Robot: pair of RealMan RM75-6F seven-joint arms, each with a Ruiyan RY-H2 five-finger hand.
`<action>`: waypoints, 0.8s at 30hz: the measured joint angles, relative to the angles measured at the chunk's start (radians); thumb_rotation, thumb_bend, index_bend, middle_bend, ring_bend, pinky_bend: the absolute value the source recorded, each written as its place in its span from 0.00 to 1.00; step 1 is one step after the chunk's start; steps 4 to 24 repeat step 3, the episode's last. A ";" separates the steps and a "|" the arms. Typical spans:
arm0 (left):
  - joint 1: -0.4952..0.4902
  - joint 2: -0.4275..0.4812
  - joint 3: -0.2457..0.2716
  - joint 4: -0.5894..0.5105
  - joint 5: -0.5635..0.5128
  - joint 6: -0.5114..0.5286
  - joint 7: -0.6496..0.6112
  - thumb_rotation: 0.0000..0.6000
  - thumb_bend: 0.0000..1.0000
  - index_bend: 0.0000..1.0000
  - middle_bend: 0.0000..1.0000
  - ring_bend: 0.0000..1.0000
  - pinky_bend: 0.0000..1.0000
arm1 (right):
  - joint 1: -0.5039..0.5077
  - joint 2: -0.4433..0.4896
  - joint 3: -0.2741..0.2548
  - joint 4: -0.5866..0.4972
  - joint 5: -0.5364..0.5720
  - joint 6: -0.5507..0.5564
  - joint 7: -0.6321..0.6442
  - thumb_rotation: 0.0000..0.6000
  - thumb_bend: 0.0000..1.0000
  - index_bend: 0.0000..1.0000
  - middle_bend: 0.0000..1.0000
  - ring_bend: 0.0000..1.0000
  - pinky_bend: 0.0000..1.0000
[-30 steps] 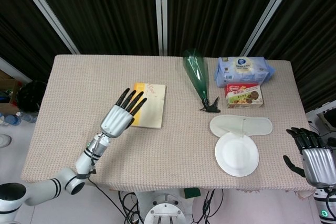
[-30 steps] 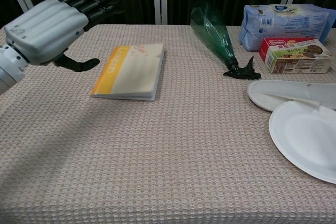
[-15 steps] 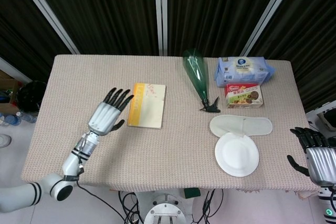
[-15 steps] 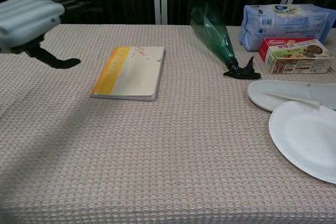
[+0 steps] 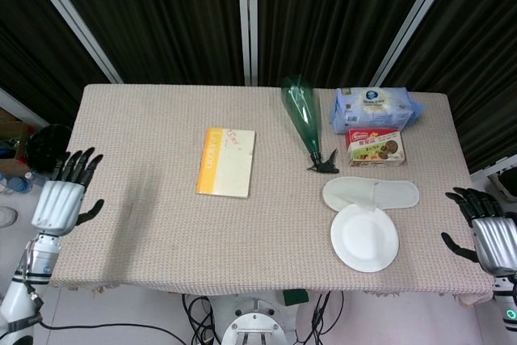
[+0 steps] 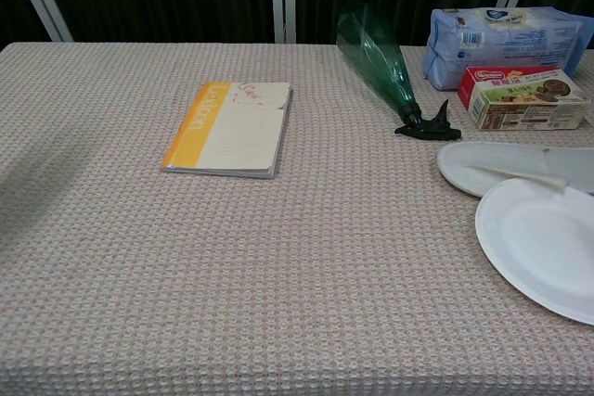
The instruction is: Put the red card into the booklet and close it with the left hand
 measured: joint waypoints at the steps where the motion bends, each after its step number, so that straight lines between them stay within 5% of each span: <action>1: 0.018 0.011 0.012 -0.004 0.012 0.017 -0.007 1.00 0.25 0.08 0.00 0.00 0.04 | 0.001 -0.004 0.000 0.007 -0.005 0.003 0.005 1.00 0.22 0.22 0.13 0.12 0.15; 3: 0.055 0.035 0.042 -0.015 0.044 0.050 -0.020 1.00 0.25 0.08 0.00 0.00 0.04 | 0.005 -0.015 0.000 0.023 -0.019 0.011 0.013 1.00 0.22 0.22 0.13 0.12 0.15; 24: 0.055 0.035 0.042 -0.015 0.044 0.050 -0.020 1.00 0.25 0.08 0.00 0.00 0.04 | 0.005 -0.015 0.000 0.023 -0.019 0.011 0.013 1.00 0.22 0.22 0.13 0.12 0.15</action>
